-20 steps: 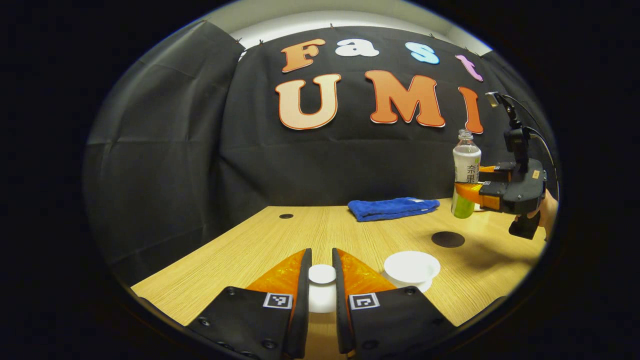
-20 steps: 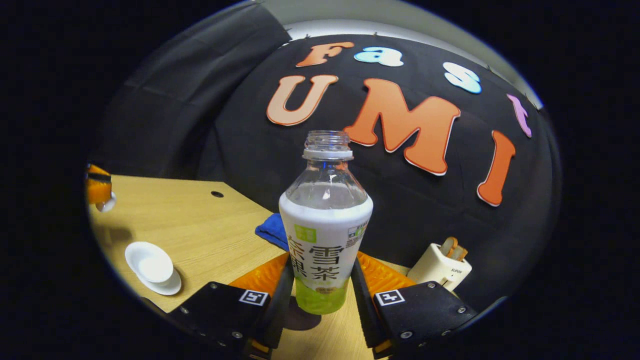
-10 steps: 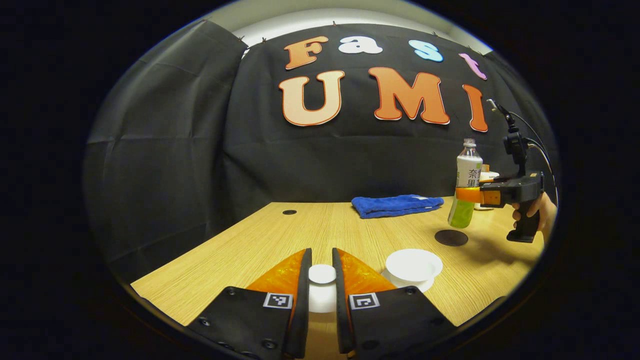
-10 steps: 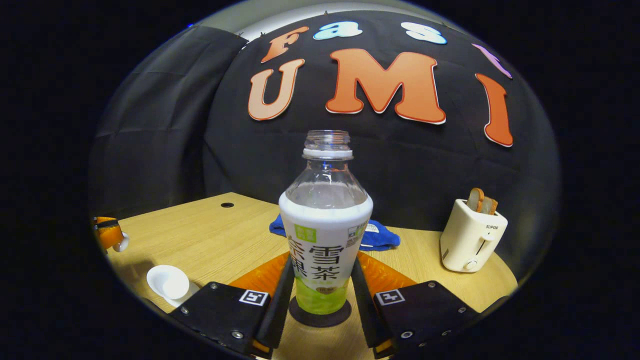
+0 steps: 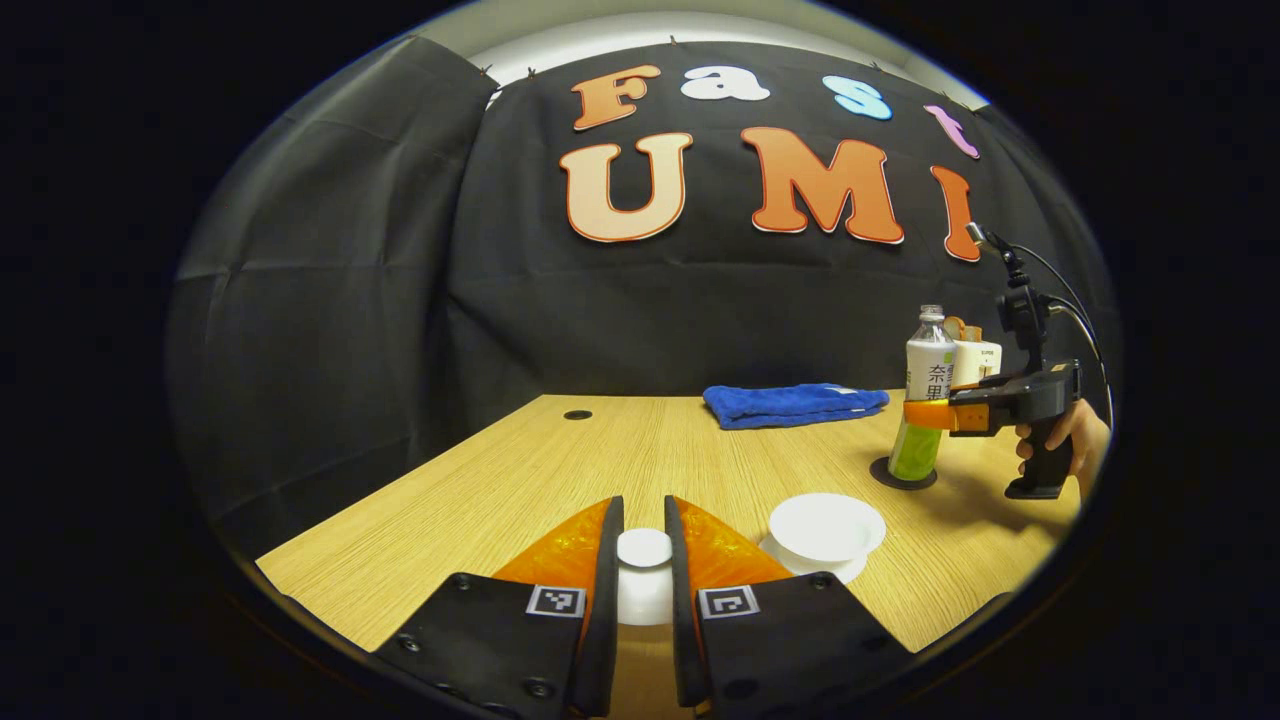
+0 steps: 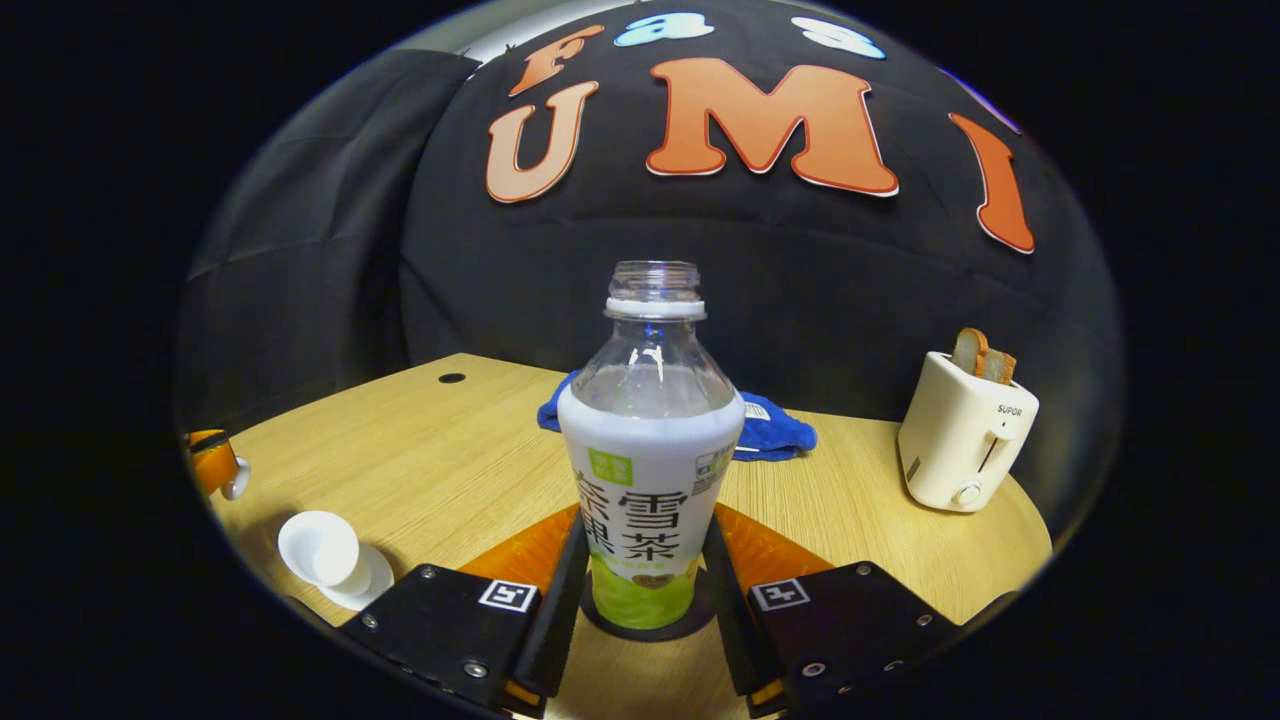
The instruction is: Open the teacup lid with one hand, grasp the water bottle and pour water into the teacup with the other hand; after pouring, place the water bottle on the coaster and then close the teacup lid.
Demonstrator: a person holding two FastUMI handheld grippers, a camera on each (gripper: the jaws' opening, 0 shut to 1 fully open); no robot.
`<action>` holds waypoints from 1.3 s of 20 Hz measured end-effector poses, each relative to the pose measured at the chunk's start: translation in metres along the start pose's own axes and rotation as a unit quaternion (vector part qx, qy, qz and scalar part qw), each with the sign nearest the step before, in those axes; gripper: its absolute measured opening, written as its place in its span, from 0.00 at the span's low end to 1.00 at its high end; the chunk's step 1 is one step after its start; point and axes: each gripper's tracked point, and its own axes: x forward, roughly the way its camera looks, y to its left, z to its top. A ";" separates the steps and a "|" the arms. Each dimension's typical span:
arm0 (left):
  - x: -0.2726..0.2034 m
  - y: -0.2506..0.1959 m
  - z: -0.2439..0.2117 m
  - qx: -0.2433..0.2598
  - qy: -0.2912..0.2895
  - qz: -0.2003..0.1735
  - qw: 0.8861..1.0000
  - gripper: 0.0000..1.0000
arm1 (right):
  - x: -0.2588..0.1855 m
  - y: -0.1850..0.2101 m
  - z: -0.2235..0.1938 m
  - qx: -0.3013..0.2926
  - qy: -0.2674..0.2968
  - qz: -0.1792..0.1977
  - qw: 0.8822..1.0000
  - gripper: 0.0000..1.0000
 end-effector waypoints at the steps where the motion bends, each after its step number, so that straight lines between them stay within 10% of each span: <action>1: 0.000 0.000 -0.001 -0.001 0.000 0.000 1.000 0.26 | -0.001 0.000 0.002 0.006 -0.003 0.002 1.000 0.63; 26: 0.032 -0.099 0.014 -0.046 -0.013 -0.082 0.995 0.27 | -0.052 -0.024 0.011 0.000 -0.061 -0.012 0.998 0.98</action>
